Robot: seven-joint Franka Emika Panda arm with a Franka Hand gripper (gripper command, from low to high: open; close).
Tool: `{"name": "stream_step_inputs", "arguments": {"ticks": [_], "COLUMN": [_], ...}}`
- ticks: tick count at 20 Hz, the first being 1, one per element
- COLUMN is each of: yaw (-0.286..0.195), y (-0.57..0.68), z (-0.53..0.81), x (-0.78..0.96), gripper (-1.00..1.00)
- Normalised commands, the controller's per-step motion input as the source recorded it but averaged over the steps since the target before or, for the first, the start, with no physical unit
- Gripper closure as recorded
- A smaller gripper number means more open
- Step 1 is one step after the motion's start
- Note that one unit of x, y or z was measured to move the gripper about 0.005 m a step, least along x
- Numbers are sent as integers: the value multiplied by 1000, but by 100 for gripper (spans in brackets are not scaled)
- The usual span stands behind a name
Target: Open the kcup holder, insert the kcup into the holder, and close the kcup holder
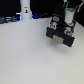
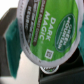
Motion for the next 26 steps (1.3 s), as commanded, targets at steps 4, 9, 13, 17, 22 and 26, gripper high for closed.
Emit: {"name": "stream_step_inputs", "arguments": {"ticks": [4,9,13,17,22,26], "yaw": [122,102,85,84,86,17], "y": [298,100,61,57,41,-33], "z": [-15,-126,-138,-173,-194,-50], "x": [-292,-213,-183,-271,-261,-133], "gripper": [100,100,100,100,100,100]}}
